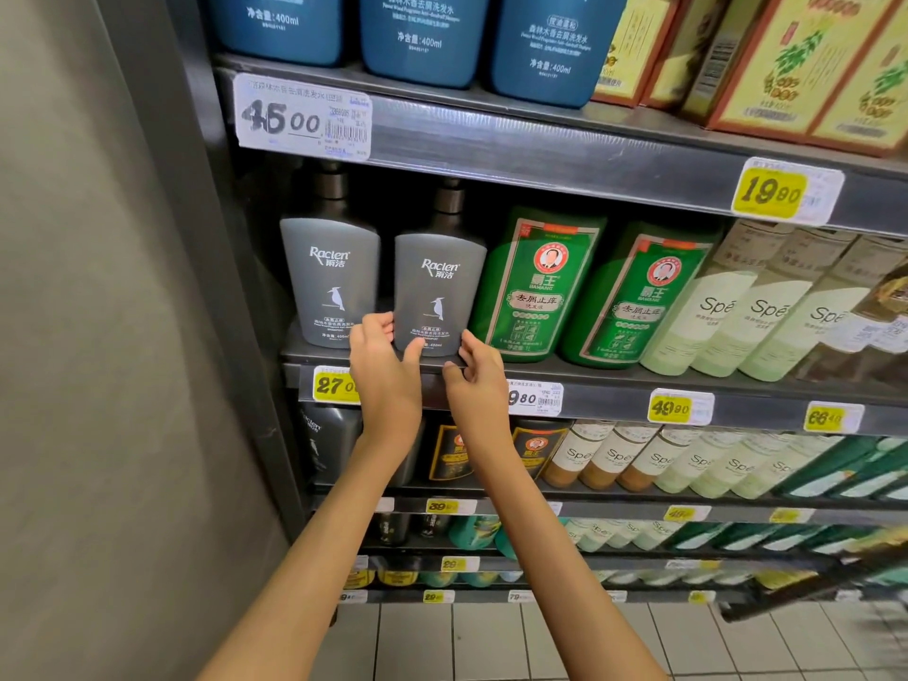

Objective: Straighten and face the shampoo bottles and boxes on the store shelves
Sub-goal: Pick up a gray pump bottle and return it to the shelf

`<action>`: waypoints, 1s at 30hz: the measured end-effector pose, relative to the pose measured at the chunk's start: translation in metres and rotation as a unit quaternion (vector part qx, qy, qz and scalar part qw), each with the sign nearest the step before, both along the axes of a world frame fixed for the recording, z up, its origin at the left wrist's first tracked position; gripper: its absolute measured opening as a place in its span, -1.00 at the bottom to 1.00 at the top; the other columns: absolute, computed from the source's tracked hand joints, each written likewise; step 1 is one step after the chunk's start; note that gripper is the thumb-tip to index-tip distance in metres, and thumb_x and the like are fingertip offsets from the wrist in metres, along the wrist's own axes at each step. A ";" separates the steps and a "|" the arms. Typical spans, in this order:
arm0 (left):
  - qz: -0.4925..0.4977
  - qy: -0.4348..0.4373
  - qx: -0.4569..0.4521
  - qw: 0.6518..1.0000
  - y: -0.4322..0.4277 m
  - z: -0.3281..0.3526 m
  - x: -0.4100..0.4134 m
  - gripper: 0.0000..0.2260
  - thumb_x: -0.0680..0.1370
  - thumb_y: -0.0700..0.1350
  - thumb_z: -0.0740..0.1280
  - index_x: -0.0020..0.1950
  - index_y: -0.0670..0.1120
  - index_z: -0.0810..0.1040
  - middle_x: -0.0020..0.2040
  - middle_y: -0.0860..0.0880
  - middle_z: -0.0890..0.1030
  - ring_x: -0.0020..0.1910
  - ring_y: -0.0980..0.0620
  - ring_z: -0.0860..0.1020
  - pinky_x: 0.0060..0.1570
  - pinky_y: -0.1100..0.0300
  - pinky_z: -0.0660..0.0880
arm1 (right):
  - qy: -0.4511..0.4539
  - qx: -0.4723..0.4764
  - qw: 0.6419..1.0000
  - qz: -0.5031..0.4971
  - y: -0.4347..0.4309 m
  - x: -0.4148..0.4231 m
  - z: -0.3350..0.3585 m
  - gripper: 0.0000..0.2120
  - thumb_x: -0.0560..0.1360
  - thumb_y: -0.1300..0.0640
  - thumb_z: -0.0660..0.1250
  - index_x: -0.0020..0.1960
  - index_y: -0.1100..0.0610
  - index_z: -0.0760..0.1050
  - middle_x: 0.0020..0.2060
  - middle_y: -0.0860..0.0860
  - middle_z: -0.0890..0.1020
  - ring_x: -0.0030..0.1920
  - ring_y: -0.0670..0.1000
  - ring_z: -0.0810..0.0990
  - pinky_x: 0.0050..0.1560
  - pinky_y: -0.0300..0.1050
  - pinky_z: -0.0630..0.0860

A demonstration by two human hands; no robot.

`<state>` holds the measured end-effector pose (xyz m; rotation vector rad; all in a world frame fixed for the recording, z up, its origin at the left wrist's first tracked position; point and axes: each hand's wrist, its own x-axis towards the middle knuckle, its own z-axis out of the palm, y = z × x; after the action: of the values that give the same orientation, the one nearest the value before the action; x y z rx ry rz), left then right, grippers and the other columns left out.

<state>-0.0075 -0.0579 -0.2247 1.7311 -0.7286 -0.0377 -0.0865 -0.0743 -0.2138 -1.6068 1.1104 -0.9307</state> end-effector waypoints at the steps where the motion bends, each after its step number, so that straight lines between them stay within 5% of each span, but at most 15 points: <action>1: 0.000 -0.002 0.001 1.000 0.000 0.001 0.000 -0.68 0.46 -0.25 0.40 0.19 -0.23 0.45 0.11 -0.18 0.49 0.08 -0.03 0.49 0.04 0.30 0.36 | 0.004 -0.002 1.000 0.001 0.000 0.000 0.001 -0.56 0.55 0.36 0.17 0.43 0.27 0.27 0.35 0.14 0.34 0.35 0.04 0.38 0.38 -0.06 0.32; 8: -0.033 0.023 -0.001 0.999 0.020 0.010 0.004 -0.75 0.52 -0.27 0.31 0.19 -0.24 0.47 0.12 -0.18 0.53 0.10 -0.04 0.51 0.17 0.12 0.44 | 0.007 -0.020 1.000 0.013 0.009 0.002 0.002 -0.62 0.54 0.31 0.24 0.36 0.27 0.37 0.26 0.15 0.47 0.27 0.02 0.46 0.30 -0.20 0.36; 12: -0.006 0.063 -0.059 0.996 0.056 0.024 0.024 -0.82 0.54 -0.26 0.26 0.13 -0.15 0.52 -0.02 0.00 0.57 -0.07 0.23 0.54 -0.10 0.56 0.41 | -0.022 -0.153 0.985 0.072 0.031 0.023 0.026 -0.65 0.53 0.30 0.28 0.31 0.25 0.43 0.18 0.11 0.53 0.20 -0.03 0.48 0.28 -0.20 0.38; 18: -0.037 0.073 -0.047 0.996 0.094 0.033 0.036 -0.82 0.54 -0.24 0.27 0.12 -0.10 0.53 -0.03 0.08 0.59 -0.04 0.30 0.54 -0.07 0.60 0.38 | 0.001 -0.301 0.952 0.060 0.022 0.060 0.078 -0.61 0.53 0.27 0.28 0.34 0.32 0.35 0.23 0.16 0.44 0.18 -0.08 0.38 0.17 -0.53 0.17; 24: -0.050 0.086 -0.041 0.994 0.112 0.025 0.032 -0.82 0.54 -0.24 0.28 0.08 -0.02 0.53 -0.06 0.16 0.59 -0.06 0.38 0.54 -0.10 0.60 0.39 | 0.167 -0.332 0.926 0.070 0.013 0.090 0.087 -0.69 0.59 0.16 0.19 0.25 0.34 0.31 0.19 0.24 0.38 0.23 0.18 0.36 0.28 -0.04 0.27; 27: -0.047 0.080 -0.035 0.995 0.116 0.023 0.033 -0.81 0.53 -0.27 0.28 0.07 -0.03 0.54 -0.07 0.12 0.60 -0.07 0.37 0.54 -0.10 0.60 0.38 | 0.260 -0.359 0.894 0.058 0.010 0.097 0.083 -0.64 0.61 0.12 0.14 0.31 0.30 0.25 0.26 0.24 0.36 0.30 0.18 0.29 0.36 0.03 0.22; 30: -0.045 0.076 -0.028 0.996 0.122 0.020 0.034 -0.81 0.53 -0.26 0.29 0.06 -0.03 0.54 -0.07 0.13 0.61 -0.06 0.38 0.54 -0.11 0.62 0.37 | 0.255 -0.366 0.894 0.047 0.010 0.100 0.082 -0.63 0.60 0.11 0.20 0.29 0.31 0.26 0.22 0.23 0.38 0.28 0.19 0.30 0.36 0.03 0.22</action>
<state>0.0267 0.0637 -0.2049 1.6229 -0.6892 -0.2067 0.0134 -0.0638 -0.1318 -2.6167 1.0610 -0.9448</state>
